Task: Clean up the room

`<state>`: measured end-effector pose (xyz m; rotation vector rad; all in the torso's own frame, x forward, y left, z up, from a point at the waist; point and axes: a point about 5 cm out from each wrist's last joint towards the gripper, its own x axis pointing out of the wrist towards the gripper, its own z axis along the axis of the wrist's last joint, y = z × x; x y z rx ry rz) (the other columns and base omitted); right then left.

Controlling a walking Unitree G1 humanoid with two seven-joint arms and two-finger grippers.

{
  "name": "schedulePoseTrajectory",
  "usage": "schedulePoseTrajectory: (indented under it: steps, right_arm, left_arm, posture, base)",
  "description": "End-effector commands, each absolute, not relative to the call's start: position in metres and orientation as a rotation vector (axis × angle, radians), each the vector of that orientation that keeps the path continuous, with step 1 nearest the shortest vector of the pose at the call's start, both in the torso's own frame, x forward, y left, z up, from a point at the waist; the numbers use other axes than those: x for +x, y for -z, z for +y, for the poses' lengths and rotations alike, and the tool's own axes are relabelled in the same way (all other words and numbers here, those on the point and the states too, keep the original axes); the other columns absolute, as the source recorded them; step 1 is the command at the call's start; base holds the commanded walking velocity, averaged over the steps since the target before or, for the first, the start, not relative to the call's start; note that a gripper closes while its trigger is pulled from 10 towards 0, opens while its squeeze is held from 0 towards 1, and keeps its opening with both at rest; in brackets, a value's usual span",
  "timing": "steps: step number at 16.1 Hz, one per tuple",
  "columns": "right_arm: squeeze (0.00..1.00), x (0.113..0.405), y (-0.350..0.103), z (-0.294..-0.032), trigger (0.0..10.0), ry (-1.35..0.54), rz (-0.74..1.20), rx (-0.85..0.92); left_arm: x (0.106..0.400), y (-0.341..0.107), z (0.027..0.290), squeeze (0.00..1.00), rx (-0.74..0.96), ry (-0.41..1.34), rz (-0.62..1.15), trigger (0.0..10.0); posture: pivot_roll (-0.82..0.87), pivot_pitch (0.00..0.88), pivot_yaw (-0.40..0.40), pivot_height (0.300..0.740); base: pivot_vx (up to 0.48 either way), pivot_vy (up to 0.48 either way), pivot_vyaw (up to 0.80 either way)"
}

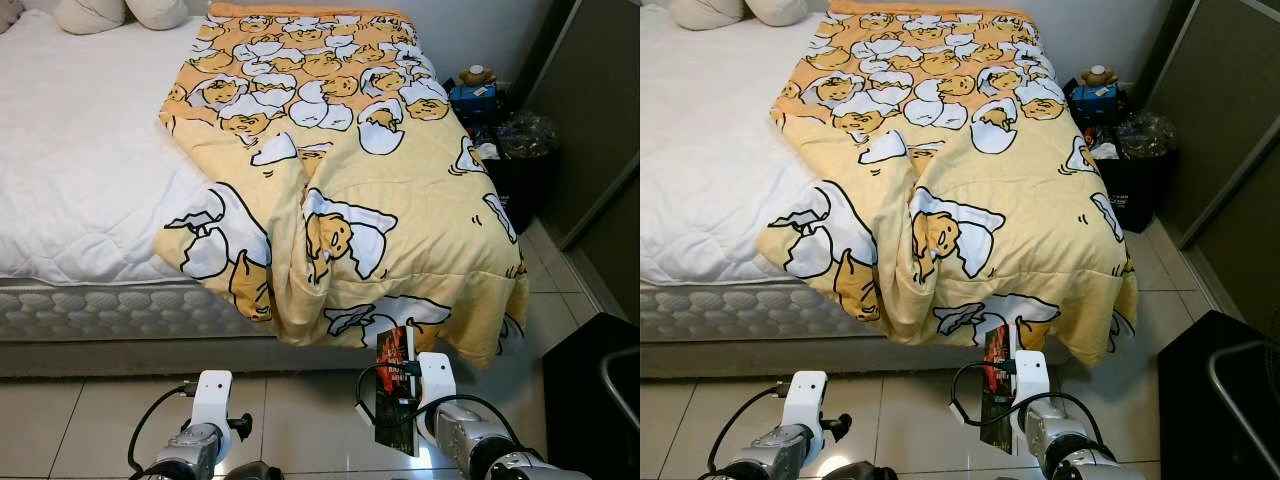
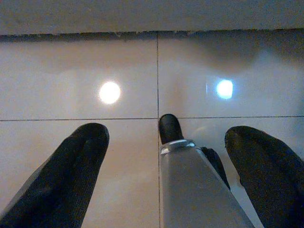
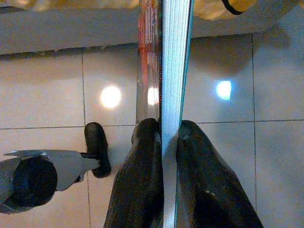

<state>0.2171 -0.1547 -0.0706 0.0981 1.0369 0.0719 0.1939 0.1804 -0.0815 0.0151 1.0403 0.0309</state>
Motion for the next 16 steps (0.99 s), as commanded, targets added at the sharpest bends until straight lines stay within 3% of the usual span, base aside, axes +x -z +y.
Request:
schedulePoseTrajectory:
  steps: [1,8,16]
  right_arm:
    - [0.0,0.22,0.069,-0.157,0.0,-0.075,1.02,0.079]
    - [0.0,0.222,0.068,-0.152,0.0,-0.088,1.012,0.091]
    - [0.0,0.22,0.069,-0.155,0.0,-0.068,1.015,0.093]
  left_arm:
    - [0.199,0.079,0.18,0.0,0.028,-0.026,1.02,10.0]
    - [0.206,0.075,0.175,0.0,-0.056,-0.035,0.976,10.0]
    - [0.211,0.073,0.175,0.0,-0.035,-0.016,0.967,10.0]
  posture:
    - [-0.11,0.0,-0.001,0.74]
    - [-0.12,0.0,0.006,0.74]
    - [-0.12,0.0,0.015,0.74]
  base:
    - [0.0,0.0,0.0]
    - [0.0,0.0,0.0]
    - [0.0,0.0,0.0]
